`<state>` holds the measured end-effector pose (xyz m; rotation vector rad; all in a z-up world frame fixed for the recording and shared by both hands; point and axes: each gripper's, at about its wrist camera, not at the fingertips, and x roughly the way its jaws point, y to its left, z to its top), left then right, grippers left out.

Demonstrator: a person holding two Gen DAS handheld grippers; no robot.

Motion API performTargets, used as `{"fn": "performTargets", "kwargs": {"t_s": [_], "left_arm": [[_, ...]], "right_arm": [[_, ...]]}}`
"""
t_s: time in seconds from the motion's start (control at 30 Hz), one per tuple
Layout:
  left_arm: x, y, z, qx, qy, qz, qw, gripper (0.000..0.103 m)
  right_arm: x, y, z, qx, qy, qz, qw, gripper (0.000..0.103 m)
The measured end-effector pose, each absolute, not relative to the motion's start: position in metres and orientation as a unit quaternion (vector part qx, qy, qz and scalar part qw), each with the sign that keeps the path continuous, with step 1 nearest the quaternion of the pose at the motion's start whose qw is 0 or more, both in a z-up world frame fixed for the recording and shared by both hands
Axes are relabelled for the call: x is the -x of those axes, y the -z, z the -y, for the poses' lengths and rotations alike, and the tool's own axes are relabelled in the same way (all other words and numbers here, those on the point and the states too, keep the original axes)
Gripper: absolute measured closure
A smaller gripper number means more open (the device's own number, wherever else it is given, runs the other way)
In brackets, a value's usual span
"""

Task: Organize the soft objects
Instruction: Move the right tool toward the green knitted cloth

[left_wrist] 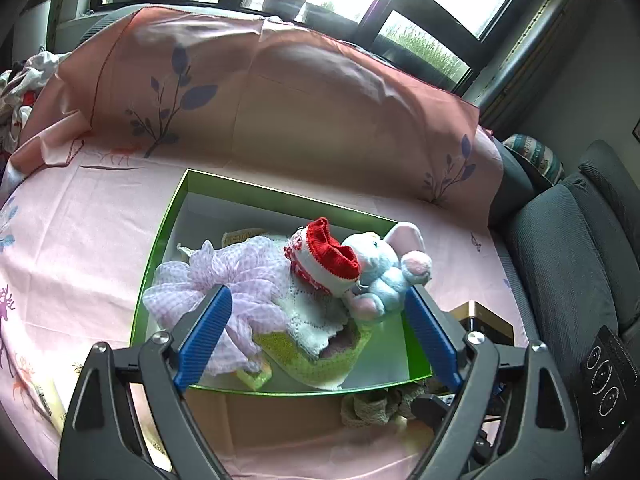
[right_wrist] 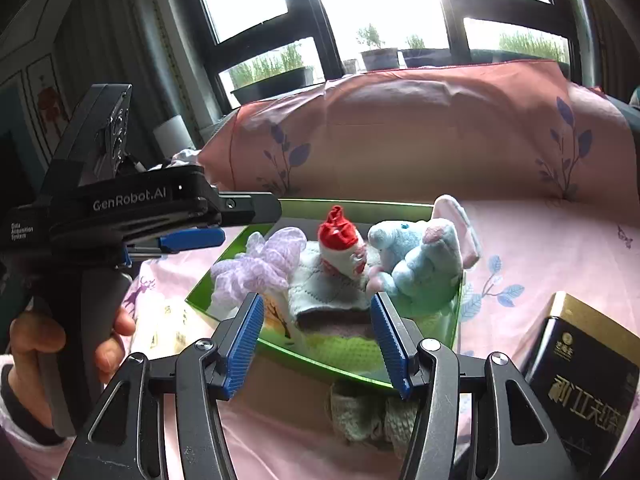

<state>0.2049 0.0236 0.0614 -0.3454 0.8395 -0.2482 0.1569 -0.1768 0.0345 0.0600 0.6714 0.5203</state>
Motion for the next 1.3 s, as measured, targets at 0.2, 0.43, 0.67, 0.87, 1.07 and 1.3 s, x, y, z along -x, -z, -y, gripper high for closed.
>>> {"fn": "performTargets", "kwargs": {"t_s": [0.2, 0.43, 0.67, 0.87, 1.07, 1.3], "left_arm": [[-0.147, -0.062, -0.027, 0.152, 0.115, -0.385, 0.903, 0.001], [-0.091, -0.024, -0.036, 0.149, 0.1, -0.404, 0.897, 0.001], [-0.061, 0.005, -0.052, 0.16, 0.087, -0.426, 0.886, 0.001], [-0.059, 0.016, -0.062, 0.171, 0.084, -0.438, 0.878, 0.001], [-0.057, 0.023, -0.053, 0.185, 0.113, -0.451, 0.866, 0.001], [-0.049, 0.044, -0.026, 0.168, 0.135, -0.481, 0.85, 0.001]], "right_arm": [[-0.113, -0.018, 0.175, 0.008, -0.245, -0.348, 0.905, 0.047], [-0.101, 0.028, 0.158, 0.065, -0.221, -0.382, 0.895, 0.047], [-0.139, 0.05, 0.135, 0.116, -0.159, -0.392, 0.899, 0.05], [-0.139, 0.057, 0.129, 0.097, -0.187, -0.401, 0.891, 0.098], [-0.082, 0.033, 0.13, 0.044, -0.293, -0.392, 0.871, 0.098], [-0.034, 0.033, 0.143, 0.02, -0.307, -0.42, 0.854, 0.075]]}}
